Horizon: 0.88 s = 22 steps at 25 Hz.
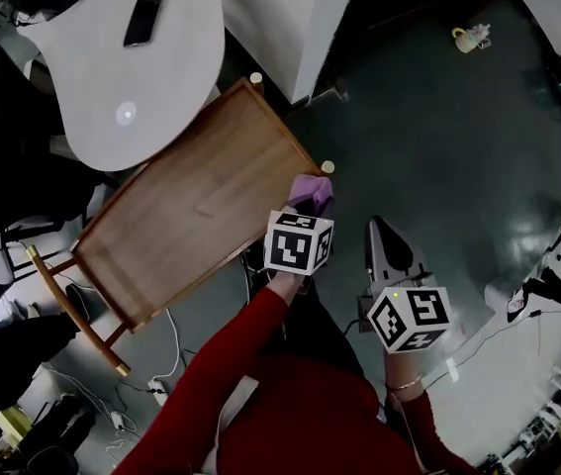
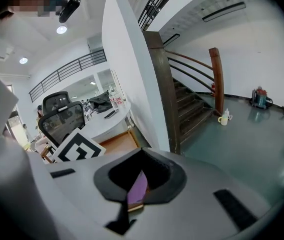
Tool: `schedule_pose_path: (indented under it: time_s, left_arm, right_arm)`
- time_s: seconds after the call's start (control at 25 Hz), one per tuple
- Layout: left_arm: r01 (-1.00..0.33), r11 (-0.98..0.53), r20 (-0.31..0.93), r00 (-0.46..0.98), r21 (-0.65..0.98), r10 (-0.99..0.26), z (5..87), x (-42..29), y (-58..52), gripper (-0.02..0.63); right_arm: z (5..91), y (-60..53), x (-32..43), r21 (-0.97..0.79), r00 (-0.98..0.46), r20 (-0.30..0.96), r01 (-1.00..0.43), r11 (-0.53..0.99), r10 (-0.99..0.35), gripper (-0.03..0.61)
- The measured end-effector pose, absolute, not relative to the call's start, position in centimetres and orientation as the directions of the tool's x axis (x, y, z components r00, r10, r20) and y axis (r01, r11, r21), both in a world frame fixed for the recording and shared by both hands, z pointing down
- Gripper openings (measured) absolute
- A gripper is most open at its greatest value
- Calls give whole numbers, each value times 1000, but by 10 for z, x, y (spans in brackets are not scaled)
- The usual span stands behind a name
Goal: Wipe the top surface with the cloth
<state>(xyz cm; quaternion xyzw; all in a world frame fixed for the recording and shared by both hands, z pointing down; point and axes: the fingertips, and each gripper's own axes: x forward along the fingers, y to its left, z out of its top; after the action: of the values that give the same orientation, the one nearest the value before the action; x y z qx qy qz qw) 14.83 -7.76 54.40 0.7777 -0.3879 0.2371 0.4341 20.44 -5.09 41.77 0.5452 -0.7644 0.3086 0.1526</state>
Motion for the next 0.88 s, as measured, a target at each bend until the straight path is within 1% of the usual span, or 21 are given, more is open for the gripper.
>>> schedule_pose_path:
  time_s: [0.08, 0.16, 0.2, 0.28, 0.36, 0.48, 0.6, 0.72, 0.88]
  left_arm:
    - [-796, -378, 692, 601, 472, -400, 527, 145, -76, 52]
    - [-755, -458, 654, 646, 470, -393, 498, 142, -71, 52]
    - [-715, -499, 627, 686, 489, -369, 484, 143, -67, 52]
    - [-615, -557, 570, 772, 559, -280, 464, 149, -57, 52]
    - [-557, -581, 555, 806, 593, -206, 461, 153, -57, 52]
    - [-584, -616, 627, 758, 528, -180, 481, 150, -72, 52]
    - [-647, -619, 704, 680, 446, -203, 505, 139, -93, 52]
    - [-713, -582, 754, 611, 392, -241, 523, 121, -121, 52]
    - [-789, -500, 788, 541, 355, -293, 539, 89, -161, 52]
  right_arm:
    - [419, -55, 203, -310, -357, 569, -927, 209, -741, 12]
    - [422, -58, 203, -313, -353, 575, -928, 200, -738, 11]
    - [424, -60, 204, -311, -349, 580, -930, 195, -736, 11]
    - [425, -64, 207, -306, -337, 585, -934, 184, -738, 11]
    - [424, -71, 210, -307, -326, 580, -936, 170, -746, 12]
    - [423, -76, 213, -309, -315, 578, -938, 155, -753, 11]
    - [423, -76, 216, -313, -311, 579, -938, 147, -754, 11]
    - [425, -79, 216, -323, -321, 581, -934, 150, -748, 12]
    - [432, -86, 204, -336, -354, 589, -925, 178, -727, 11]
